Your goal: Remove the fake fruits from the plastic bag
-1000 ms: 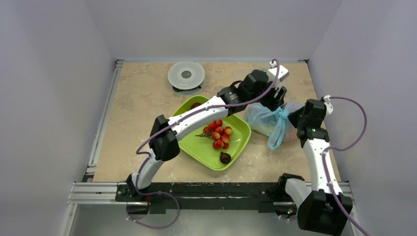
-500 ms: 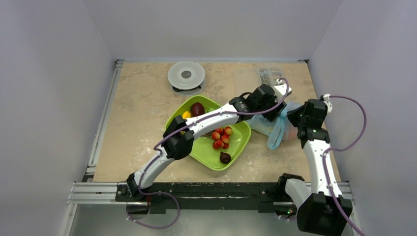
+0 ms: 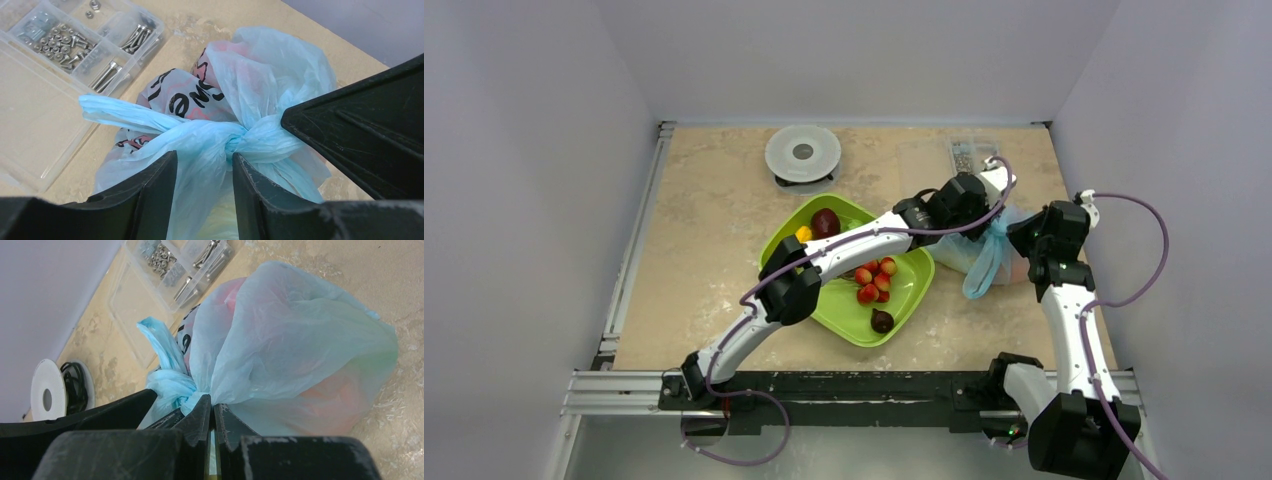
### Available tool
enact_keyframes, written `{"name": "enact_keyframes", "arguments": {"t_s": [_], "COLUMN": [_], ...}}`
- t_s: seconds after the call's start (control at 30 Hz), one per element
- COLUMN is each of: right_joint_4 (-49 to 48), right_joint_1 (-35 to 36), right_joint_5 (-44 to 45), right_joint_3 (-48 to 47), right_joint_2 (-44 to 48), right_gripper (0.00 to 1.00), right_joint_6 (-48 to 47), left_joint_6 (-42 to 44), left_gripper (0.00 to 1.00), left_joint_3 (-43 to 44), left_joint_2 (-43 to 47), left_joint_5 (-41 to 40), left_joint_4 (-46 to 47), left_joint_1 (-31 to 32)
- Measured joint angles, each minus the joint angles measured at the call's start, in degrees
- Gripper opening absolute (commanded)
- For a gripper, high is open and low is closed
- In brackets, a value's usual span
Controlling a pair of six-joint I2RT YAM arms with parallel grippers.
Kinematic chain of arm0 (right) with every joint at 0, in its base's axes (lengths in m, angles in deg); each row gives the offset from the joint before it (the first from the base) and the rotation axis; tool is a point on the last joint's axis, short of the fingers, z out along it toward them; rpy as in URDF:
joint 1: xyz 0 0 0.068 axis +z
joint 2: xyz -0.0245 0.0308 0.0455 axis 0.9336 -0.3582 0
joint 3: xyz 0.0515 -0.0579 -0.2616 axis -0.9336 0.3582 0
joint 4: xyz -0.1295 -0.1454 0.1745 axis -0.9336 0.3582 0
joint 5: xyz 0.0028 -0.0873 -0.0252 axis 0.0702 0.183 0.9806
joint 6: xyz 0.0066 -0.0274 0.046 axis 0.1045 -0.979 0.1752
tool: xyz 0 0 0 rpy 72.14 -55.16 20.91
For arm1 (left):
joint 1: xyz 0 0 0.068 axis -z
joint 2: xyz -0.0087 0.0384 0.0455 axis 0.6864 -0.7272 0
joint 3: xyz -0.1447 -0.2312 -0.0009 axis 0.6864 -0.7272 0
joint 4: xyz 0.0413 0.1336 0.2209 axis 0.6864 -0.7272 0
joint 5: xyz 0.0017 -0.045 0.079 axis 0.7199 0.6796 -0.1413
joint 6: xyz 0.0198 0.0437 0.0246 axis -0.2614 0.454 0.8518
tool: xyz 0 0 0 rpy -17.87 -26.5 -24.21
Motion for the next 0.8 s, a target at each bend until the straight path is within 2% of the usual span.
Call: {"name": "enact_keyframes", "arguments": {"t_s": [0.07, 0.13, 0.3, 0.33, 0.47, 0.57, 0.63, 0.73, 0.77, 0.8], "right_joint_4": [-0.24, -0.35, -0.5, -0.46, 0.96, 3.23, 4.11, 4.37, 4.31, 4.31], "right_joint_1": [0.0, 0.0, 0.0, 0.0, -0.02, -1.95, -6.51, -12.52, -13.44, -13.57], "right_joint_5": [-0.24, -0.48, -1.18, -1.09, 1.99, 3.58, 1.62, -1.6, -2.93, -4.15], "right_joint_3": [0.0, 0.0, 0.0, 0.0, -0.2, -1.25, -1.46, -1.44, -1.44, -1.44], "right_joint_2": [0.0, 0.0, -0.02, -0.02, -0.17, -1.38, -2.75, -5.27, -6.08, -6.56], "right_gripper": [0.0, 0.0, 0.0, 0.0, 0.0, 0.0, 0.0, 0.0, 0.04, 0.13], "right_joint_6": [0.02, 0.02, 0.02, 0.0, 0.42, 2.12, 3.8, 4.98, 4.72, 4.26], "left_joint_6": [0.0, -0.11, -1.29, -1.25, -0.98, -3.63, -8.24, -14.21, -15.74, -17.42], "left_gripper": [0.44, 0.38, 0.02, 0.0, 0.0, 0.0, 0.0, 0.0, 0.0, 0.0], "left_joint_3": [0.02, 0.07, 0.44, 0.44, -1.42, -11.61, -19.74, -26.84, -28.06, -28.7], "left_joint_2": [0.0, 0.0, -0.13, -0.13, 0.52, 5.55, 10.25, 15.47, 16.63, 17.31], "left_joint_5": [-0.61, -0.74, -1.05, -1.62, -4.76, -5.44, -4.28, -1.64, -0.52, 0.79], "left_joint_4": [0.11, 0.09, 0.09, 0.09, 1.38, 4.74, 7.37, 10.58, 11.8, 13.18], "left_joint_1": [0.0, 0.0, 0.07, 0.09, -0.22, -1.07, -2.54, -5.99, -7.26, -8.22]}}
